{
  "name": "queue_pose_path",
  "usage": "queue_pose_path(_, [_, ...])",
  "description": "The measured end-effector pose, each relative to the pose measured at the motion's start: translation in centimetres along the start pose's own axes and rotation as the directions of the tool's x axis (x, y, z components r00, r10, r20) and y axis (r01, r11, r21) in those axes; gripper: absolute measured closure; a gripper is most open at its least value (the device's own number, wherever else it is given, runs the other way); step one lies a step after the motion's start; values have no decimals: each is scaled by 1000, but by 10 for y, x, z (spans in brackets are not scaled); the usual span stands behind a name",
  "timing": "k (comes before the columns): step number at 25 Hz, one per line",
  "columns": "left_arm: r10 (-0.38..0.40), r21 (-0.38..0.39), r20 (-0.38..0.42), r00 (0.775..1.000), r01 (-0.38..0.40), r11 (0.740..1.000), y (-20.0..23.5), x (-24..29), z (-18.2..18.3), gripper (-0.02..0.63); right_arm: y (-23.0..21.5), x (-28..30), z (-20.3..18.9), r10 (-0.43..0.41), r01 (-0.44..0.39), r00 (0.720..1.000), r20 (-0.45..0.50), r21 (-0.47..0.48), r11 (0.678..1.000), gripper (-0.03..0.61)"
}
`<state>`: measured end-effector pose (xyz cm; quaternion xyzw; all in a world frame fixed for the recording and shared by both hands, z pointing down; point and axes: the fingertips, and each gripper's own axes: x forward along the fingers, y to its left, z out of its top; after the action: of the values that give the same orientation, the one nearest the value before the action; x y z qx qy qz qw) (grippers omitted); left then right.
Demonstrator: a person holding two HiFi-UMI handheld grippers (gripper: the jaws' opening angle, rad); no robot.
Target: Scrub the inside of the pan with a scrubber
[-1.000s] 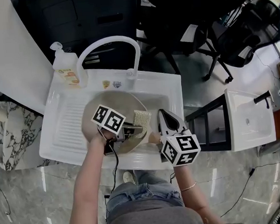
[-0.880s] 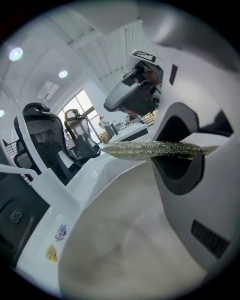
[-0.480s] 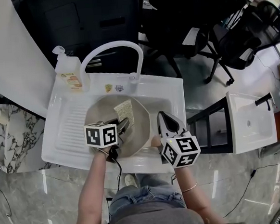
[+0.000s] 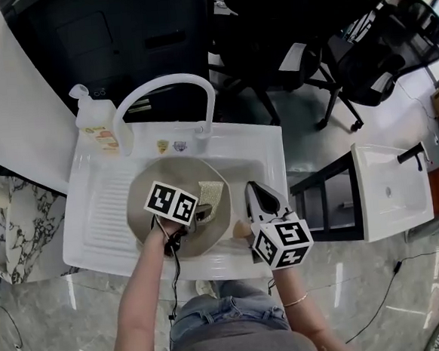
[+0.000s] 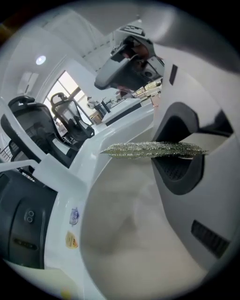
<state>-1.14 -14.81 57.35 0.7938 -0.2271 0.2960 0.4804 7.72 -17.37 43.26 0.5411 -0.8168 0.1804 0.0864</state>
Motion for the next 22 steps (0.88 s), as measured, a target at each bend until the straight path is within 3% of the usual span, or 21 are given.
queue_pose_path(9, [130, -73, -43, 991, -133, 988, 48, 19, 0, 552, -17, 5, -6, -25, 25, 1000, -14, 18, 1000, 568])
queue_pose_path(15, [277, -46, -59, 959, -280, 959, 78, 19, 4, 551, -16, 12, -8, -15, 15, 999, -28, 18, 1000, 568])
queue_pose_path(22, [386, -62, -21, 922, -387, 920, 101, 8, 12, 551, -9, 23, -9, 8, -8, 999, -45, 12, 1000, 568])
